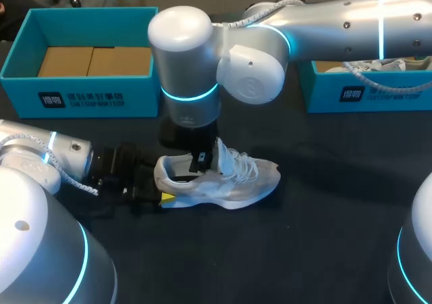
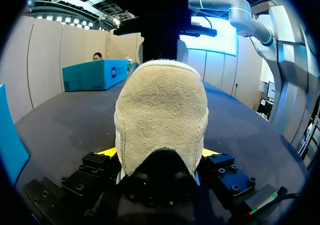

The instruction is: Take the shoe out of the shoebox, open the shoe tongue, remove and reinsert the insole, then place the shoe into the shoebox

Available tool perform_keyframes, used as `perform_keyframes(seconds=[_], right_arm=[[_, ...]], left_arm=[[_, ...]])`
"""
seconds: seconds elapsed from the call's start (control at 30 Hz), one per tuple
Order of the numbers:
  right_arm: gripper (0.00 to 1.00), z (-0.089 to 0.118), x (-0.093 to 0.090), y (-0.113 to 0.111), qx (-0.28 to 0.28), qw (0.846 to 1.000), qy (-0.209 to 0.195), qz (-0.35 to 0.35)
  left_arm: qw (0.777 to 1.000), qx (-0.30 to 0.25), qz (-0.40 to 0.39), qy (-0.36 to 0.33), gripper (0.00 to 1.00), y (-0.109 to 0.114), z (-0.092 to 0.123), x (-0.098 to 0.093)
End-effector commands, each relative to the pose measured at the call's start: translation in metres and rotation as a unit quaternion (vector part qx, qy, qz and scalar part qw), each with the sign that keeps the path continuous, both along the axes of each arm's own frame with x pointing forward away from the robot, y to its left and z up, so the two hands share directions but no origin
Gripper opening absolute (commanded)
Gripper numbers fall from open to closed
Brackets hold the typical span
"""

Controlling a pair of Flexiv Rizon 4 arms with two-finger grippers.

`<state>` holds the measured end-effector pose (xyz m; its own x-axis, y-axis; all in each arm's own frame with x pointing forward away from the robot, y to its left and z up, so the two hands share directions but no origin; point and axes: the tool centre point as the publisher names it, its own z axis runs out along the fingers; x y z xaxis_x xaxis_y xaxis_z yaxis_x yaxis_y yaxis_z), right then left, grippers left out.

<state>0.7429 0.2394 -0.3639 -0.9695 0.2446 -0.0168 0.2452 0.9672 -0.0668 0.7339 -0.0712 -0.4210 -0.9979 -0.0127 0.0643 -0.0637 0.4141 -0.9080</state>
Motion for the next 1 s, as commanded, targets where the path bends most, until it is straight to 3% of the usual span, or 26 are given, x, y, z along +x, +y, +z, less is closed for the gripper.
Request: perform_keyframes(seconds=[0.03,0.3,0.67,0.77,1.0], right_arm=[[0.00,-0.002,0.002,-0.006,0.008,1.000,0.002,0.005],[0.00,-0.012,0.006,0.000,0.020,1.000,0.004,0.019],[0.01,-0.017,-0.015,0.000,0.024,0.999,0.014,0.016],[0.35,-0.019,-0.012,-0.001,0.023,1.000,0.006,0.013],[0.42,-0.020,-0.001,0.006,0.025,1.000,-0.007,0.017]], left_arm=[[1.000,0.002,0.000,0.000,0.00,0.000,-0.004,0.003],[1.000,0.002,0.000,0.000,0.00,0.000,-0.004,0.003],[1.000,0.002,0.000,0.000,0.00,0.000,-0.004,0.003],[1.000,0.002,0.000,0.000,0.00,0.000,-0.004,0.003],[1.000,0.002,0.000,0.000,0.00,0.000,-0.004,0.003]])
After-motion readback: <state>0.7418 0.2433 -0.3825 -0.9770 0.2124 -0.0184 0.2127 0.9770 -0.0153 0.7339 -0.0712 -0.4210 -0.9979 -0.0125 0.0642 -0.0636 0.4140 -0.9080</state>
